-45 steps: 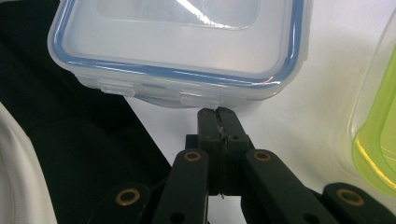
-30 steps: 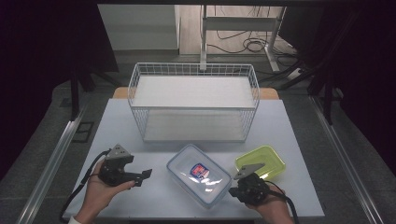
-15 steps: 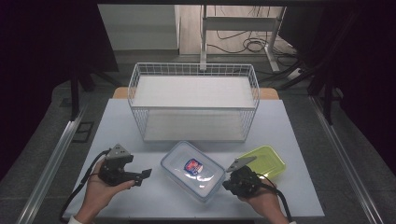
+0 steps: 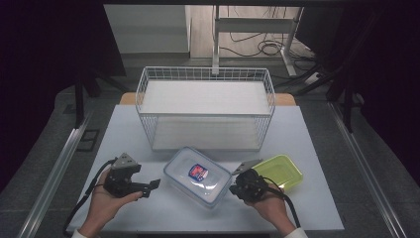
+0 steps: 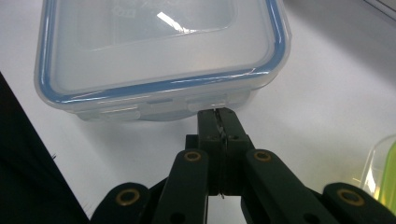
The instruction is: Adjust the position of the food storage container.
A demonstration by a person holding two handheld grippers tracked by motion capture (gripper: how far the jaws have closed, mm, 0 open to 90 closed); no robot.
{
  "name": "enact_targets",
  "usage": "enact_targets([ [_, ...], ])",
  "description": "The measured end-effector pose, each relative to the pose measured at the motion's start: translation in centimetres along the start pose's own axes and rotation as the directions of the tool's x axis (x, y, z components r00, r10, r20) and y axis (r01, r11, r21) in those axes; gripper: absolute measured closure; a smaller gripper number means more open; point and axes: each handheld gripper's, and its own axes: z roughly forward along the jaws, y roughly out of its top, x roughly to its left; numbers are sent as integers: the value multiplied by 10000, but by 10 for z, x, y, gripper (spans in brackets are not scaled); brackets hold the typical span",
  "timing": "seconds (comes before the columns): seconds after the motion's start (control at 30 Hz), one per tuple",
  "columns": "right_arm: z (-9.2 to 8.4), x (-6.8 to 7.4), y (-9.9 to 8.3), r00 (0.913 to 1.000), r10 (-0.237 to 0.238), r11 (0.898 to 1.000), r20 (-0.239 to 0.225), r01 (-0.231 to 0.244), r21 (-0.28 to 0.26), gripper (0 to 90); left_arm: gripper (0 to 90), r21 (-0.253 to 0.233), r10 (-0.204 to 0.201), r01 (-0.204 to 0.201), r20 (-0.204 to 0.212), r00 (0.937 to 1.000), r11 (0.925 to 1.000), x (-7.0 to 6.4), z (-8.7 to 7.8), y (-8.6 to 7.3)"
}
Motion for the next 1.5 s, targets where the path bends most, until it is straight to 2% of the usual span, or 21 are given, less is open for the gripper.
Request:
enact_targets([
  [0.17,-8,-1,-2,10000,90,9997,0,-90,-241,891,128,-29,-2,2,-14,10000,10000,0,-1,0],
  [0.2,-19,1,-5,9999,117,9987,-90,-122,-491,891,128,-33,-14,14,-35,10000,10000,1,-1,0],
  [0.33,-29,11,-9,9994,0,9980,-336,-21,-638,891,128,-58,-33,33,-53,10000,10000,1,-1,0],
  [0.37,-32,22,-11,9975,-211,9975,-678,164,-686,891,128,-67,-54,53,-48,10000,10000,1,-1,0],
  [0.5,-24,43,-8,9895,-757,9961,-1235,695,-538,891,128,-60,-68,68,-32,10000,10000,1,0,1],
  [0.63,-10,66,-3,9784,-1374,9904,-1545,1332,-372,891,128,-62,-53,53,-30,10000,10000,2,1,1],
  [0.7,-3,76,0,9741,-1609,9870,-1591,1581,-298,891,128,-33,-34,34,-42,10000,10000,2,1,1],
  [0.8,7,86,6,9727,-1783,9840,-1484,1765,-249,891,128,-14,4,-4,-42,10000,10000,1,1,0],
  [1.0,17,89,13,9761,-1890,9819,-1075,1862,-362,892,127,-16,6,-6,-58,10000,10000,1,1,0],
  [1.07,17,87,13,9772,-1776,9840,-1163,1743,-378,892,128,-17,7,-7,-61,10000,10000,1,1,0],
  [1.2,16,87,12,9792,-1778,9839,-977,1749,-367,892,127,-23,5,-5,-54,10000,10000,1,1,0],
  [1.37,15,84,11,9827,-1648,9862,-850,1627,-316,892,127,-15,13,-13,-73,10000,10000,1,1,0],
  [1.5,12,74,8,9872,-1470,9889,-626,1453,-308,892,127,1,28,-28,-84,10000,10000,1,1,0],
])
